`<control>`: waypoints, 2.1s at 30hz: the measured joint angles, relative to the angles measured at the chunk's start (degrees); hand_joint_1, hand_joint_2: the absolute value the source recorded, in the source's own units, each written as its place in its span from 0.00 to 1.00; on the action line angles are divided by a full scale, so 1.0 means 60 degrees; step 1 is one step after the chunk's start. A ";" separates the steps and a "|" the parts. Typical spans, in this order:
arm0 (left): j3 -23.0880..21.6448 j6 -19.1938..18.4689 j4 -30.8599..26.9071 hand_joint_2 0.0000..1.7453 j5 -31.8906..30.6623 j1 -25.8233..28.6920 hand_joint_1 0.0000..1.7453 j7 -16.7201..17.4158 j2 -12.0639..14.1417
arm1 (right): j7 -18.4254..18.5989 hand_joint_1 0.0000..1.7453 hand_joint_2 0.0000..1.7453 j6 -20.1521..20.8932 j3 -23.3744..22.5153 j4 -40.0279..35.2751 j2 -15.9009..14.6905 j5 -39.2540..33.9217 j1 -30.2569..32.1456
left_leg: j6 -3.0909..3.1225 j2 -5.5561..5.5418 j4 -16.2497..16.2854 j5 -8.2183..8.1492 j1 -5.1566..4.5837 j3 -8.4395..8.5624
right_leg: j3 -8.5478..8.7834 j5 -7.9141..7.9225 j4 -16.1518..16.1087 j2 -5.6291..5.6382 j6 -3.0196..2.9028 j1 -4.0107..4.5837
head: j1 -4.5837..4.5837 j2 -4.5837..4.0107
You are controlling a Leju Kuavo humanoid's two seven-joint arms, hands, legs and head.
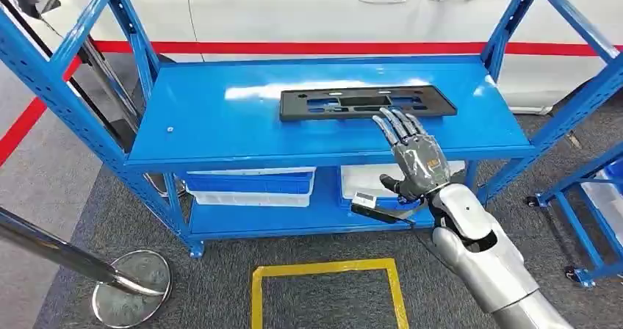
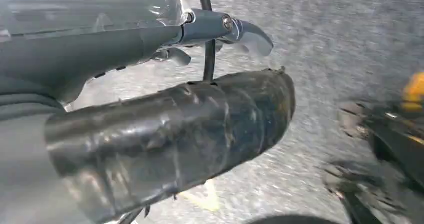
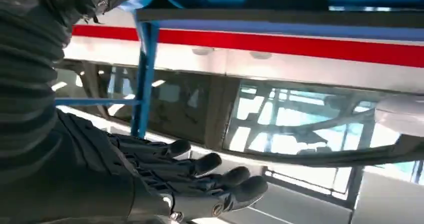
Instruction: Take the parts from the cabinet and place them on the table.
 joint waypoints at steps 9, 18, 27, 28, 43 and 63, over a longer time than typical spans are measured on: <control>0.0000 0.0000 0.0000 0.00 -0.0011 0.0002 0.00 -0.0007 0.0000 | 0.0029 0.00 1.00 0.0080 0.0007 0.0306 0.0004 0.0004 -0.0056 | 0.0218 -0.0035 -0.0133 -0.0555 -0.0089 0.0796 | -0.1680 0.0338 0.1464 -0.0028 -0.0011 -0.0017 | 0.0007 0.0000; 0.0000 -0.0025 0.0000 0.00 -0.0015 -0.0071 0.00 -0.0026 -0.0026 | 0.0033 0.00 1.00 0.0157 0.0015 0.0583 0.0015 0.0004 -0.0202 | -0.0182 -0.0014 0.1539 -0.0842 -0.0079 0.0129 | -0.0870 0.0794 -0.0068 -0.0045 -0.0496 0.0083 | 0.0004 0.0004; 0.0000 0.0011 0.0022 0.00 -0.0018 -0.0021 0.00 -0.0026 0.0029 | 0.0160 0.00 1.00 0.0168 0.0015 0.0951 0.0098 0.0077 -0.0213 | 0.0047 -0.0026 -0.0003 0.0011 -0.0199 -0.0315 | -0.0200 0.0158 -0.0018 0.0054 -0.0378 0.0161 | 0.0007 0.0004; 0.0000 0.0011 0.0022 0.00 -0.0018 -0.0034 0.00 -0.0029 0.0029 | 0.0179 0.00 1.00 0.0164 0.0018 0.1042 0.0106 0.0080 -0.0238 | 0.0086 -0.0028 -0.0006 0.0014 -0.0212 -0.0241 | -0.0230 0.0087 -0.0060 0.0051 -0.0288 0.0157 | 0.0007 0.0004; 0.0000 0.0037 0.0029 0.00 -0.0033 -0.0048 0.00 -0.0058 0.0018 | 0.0211 0.00 1.00 0.0048 0.0018 0.2507 0.0146 0.0106 -0.0158 | 0.0091 -0.0021 -0.0173 -0.0483 -0.0131 0.0660 | -0.1102 0.0605 0.0113 -0.0103 -0.0088 0.0097 | 0.0022 0.0004; 0.0004 0.0124 0.0040 0.00 -0.0029 -0.0003 0.00 -0.0153 0.0007 | 0.0157 0.00 1.00 0.0048 0.0029 0.4226 0.0925 0.0397 -0.0624 | 0.0338 0.0007 -0.0286 0.0074 -0.0149 0.0359 | 0.0094 -0.0283 0.0648 0.0027 -0.0145 0.0190 | 0.0033 0.0004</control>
